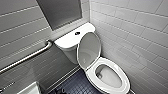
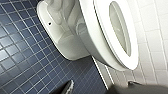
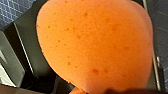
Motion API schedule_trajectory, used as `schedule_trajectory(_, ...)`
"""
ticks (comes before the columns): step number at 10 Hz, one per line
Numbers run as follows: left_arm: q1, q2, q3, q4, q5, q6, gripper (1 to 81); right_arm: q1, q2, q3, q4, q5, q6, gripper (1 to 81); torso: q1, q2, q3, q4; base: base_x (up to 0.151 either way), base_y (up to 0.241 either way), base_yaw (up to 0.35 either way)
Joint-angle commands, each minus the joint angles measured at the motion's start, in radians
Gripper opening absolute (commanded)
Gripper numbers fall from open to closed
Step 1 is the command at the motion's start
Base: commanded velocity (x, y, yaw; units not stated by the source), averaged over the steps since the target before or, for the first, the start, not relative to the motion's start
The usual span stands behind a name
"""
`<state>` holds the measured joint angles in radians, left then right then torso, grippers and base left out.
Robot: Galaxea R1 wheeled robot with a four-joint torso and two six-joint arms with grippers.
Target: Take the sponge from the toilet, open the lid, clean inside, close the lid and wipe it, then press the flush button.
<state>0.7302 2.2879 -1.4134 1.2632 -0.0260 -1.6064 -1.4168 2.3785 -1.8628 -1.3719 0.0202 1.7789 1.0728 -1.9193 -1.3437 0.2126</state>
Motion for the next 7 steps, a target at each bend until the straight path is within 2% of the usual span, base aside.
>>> schedule_trajectory(1,-0.168,0.024,-0.039,-0.002,-0.002,-0.141,81.1,-0.003,0.024,-0.108,-0.029,0.02,0.0,1.0,0.0,0.0,-0.001,0.0,0.0,0.0,0.0)
schedule_trajectory(3,-0.22,0.044,-0.084,-0.017,-0.005,-0.242,81.1,-0.011,0.032,-0.14,-0.044,0.075,-0.001,1.0,0.0,0.0,0.003,0.0,0.0,0.0,0.0)
schedule_trajectory(5,-0.283,0.042,-0.107,-0.025,-0.006,-0.341,81.1,-0.026,0.044,-0.154,-0.088,0.075,-0.004,1.0,0.0,0.0,0.003,0.0,0.0,0.0,0.0)
schedule_trajectory(7,-0.326,0.029,-0.113,-0.024,-0.006,-0.437,81.1,-0.028,0.052,-0.163,-0.102,0.075,-0.004,1.0,0.0,0.0,0.003,0.0,0.0,0.0,0.0)
